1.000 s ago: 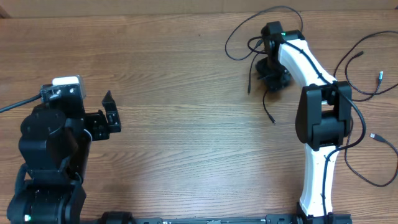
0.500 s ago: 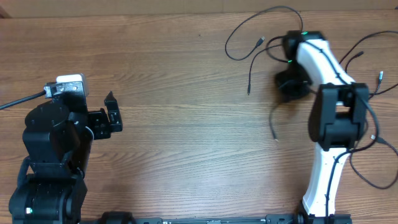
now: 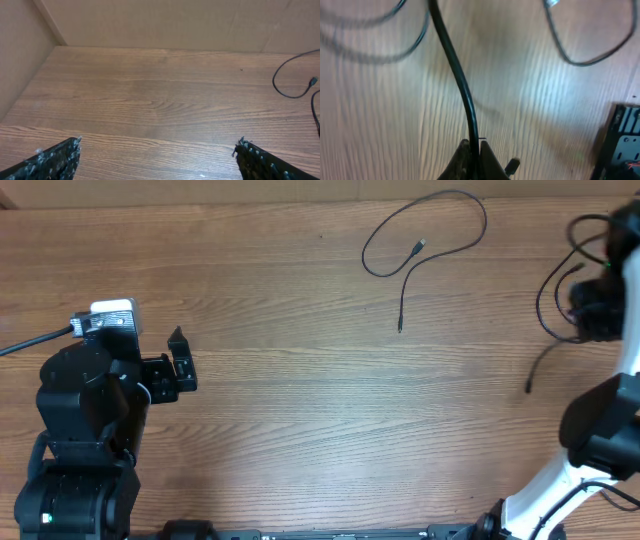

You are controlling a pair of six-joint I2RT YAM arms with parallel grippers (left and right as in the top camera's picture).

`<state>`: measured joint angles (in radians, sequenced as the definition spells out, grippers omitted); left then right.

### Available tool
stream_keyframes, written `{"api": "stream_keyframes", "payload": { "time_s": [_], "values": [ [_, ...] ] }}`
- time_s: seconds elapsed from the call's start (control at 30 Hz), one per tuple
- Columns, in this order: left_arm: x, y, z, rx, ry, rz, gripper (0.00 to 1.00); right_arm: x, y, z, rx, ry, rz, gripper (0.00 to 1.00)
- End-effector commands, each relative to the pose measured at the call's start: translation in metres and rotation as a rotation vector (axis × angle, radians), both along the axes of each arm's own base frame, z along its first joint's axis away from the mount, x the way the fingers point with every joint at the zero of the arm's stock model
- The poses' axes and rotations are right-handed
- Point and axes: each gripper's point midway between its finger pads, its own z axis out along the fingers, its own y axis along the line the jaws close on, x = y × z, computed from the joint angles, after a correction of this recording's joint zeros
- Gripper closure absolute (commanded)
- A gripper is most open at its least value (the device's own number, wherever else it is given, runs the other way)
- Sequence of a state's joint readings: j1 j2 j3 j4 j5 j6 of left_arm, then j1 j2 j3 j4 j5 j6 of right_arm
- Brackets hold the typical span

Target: Untangle cables

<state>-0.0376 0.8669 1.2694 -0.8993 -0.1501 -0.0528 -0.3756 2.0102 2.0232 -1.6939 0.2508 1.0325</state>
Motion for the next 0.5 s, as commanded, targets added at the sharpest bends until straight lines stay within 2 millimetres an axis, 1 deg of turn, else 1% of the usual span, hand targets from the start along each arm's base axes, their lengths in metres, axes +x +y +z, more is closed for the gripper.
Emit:
{"api": "stream_keyframes", "payload": {
  "time_s": [0.0, 0.03, 0.07, 0.23, 0.4, 0.47],
  "values": [
    [0.0, -0.002, 0.005, -0.019, -0.021, -0.005, 0.01, -0.018, -0.034, -0.001, -0.062, 0.023, -0.134, 0.96],
    [0.001, -0.002, 0.005, -0.019, -0.023, -0.005, 0.0, -0.025, -0.045, -0.001, -0.072, 0.028, -0.164, 0.96],
    [0.001, -0.002, 0.005, -0.019, -0.023, -0.005, 0.0, -0.036, -0.06, 0.0, -0.084, 0.035, -0.21, 0.96],
    [0.001, -0.002, 0.006, -0.02, -0.027, -0.005, 0.0, -0.081, -0.11, 0.003, -0.14, 0.075, -0.357, 0.96],
    [0.001, -0.002, 0.006, -0.02, -0.027, -0.005, 0.0, -0.13, -0.151, 0.01, -0.236, 0.15, -0.464, 0.96],
    [0.001, -0.002, 0.006, -0.02, -0.028, -0.005, 0.0, -0.146, -0.167, 0.008, -0.265, 0.164, -0.5, 0.96]
  ]
}}
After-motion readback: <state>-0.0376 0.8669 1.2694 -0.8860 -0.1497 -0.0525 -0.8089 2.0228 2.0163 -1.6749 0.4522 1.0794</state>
